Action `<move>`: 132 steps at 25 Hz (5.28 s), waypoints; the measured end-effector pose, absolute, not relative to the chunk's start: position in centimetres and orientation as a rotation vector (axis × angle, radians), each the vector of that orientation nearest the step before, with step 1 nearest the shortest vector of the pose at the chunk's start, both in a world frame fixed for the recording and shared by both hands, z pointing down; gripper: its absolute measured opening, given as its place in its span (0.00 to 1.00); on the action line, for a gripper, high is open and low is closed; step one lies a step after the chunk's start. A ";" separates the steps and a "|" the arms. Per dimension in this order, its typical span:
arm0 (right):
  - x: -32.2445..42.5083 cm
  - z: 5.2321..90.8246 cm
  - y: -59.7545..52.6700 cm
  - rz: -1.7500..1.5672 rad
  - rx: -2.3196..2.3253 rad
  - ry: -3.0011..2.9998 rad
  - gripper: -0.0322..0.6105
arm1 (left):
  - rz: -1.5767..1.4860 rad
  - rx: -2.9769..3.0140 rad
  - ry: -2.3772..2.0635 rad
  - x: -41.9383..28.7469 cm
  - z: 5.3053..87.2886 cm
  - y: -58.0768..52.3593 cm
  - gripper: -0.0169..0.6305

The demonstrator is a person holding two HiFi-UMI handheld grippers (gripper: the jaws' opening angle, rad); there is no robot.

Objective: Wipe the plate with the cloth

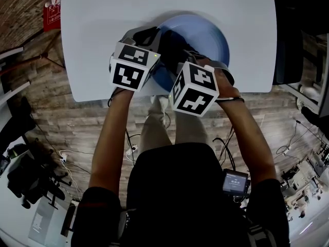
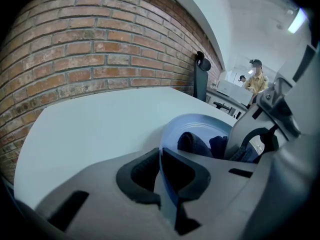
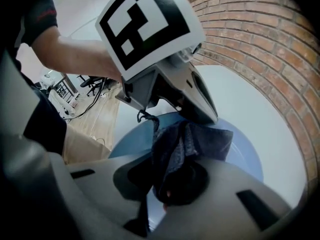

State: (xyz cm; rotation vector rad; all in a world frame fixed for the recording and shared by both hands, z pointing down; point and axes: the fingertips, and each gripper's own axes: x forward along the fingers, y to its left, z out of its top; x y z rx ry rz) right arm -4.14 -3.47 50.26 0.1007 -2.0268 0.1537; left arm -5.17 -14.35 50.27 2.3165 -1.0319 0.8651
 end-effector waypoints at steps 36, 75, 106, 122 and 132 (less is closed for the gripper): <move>3.9 50.7 -6.6 0.198 0.311 -1.923 0.11 | 0.863 2.307 -1.044 -5.4 50.4 -14.4 0.08; -0.6 51.3 1.8 0.243 0.095 -1.946 0.11 | 0.856 2.305 -1.035 -4.8 50.3 -14.3 0.08; -3.2 51.0 -5.6 0.261 0.226 -1.993 0.11 | 0.840 2.299 -1.035 -5.0 50.4 -14.2 0.08; -1.5 51.1 -6.9 0.272 0.262 -1.950 0.11 | 0.859 2.269 -1.039 -5.2 50.7 -14.1 0.08; -1.0 50.0 -7.0 0.253 0.272 -1.954 0.11 | 0.746 2.242 -1.081 -5.8 49.6 -14.5 0.08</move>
